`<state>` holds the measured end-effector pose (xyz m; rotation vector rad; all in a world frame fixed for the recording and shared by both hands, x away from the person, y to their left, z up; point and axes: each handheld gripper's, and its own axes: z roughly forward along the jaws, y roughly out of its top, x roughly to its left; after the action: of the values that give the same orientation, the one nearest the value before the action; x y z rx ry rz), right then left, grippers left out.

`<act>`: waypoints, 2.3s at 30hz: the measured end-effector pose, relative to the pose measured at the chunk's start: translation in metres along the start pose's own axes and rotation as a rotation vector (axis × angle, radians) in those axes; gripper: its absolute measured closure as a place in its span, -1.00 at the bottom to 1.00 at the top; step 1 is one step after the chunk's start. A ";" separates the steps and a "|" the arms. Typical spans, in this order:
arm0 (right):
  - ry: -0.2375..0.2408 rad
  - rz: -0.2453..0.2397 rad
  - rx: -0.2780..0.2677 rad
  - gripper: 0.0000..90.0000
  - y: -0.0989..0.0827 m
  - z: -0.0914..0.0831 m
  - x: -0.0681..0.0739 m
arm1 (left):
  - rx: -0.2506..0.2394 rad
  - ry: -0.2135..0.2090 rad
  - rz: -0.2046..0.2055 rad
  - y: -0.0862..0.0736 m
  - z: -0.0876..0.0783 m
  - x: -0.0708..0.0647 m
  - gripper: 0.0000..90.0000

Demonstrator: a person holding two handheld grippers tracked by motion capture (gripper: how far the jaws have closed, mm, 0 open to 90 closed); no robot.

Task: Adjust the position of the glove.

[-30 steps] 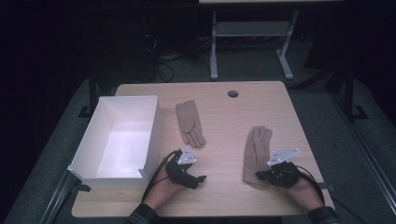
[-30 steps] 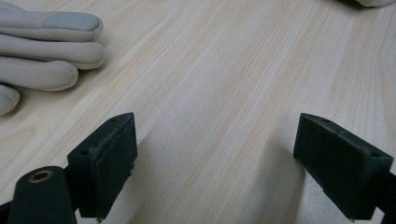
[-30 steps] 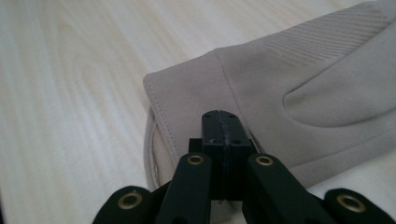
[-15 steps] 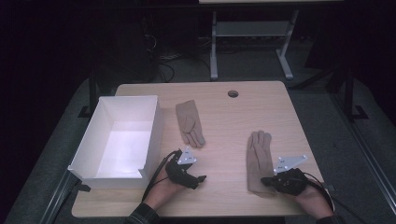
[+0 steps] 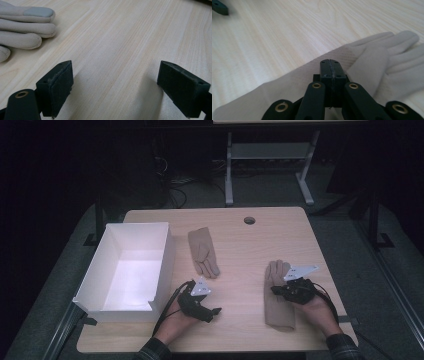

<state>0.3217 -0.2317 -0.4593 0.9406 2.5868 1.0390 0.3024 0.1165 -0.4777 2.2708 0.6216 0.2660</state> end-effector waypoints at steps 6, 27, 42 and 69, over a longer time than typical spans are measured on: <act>0.005 -0.005 0.017 1.00 0.002 0.010 0.000 | 0.000 0.000 0.000 0.000 0.000 0.000 -0.72; -0.076 0.002 -0.075 0.31 -0.006 -0.017 0.003 | 0.000 0.001 0.002 0.000 0.000 0.000 -0.71; -0.303 0.236 -0.049 -0.47 -0.040 -0.019 -0.047 | -0.004 -0.002 -0.013 0.000 0.000 -0.001 -0.71; -0.301 0.283 -0.070 -0.69 -0.048 -0.016 -0.052 | -0.039 0.091 -0.140 0.036 -0.022 0.017 0.48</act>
<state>0.3328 -0.2990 -0.4827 1.3585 2.2031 0.9570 0.3218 0.1172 -0.4361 2.1753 0.8118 0.3113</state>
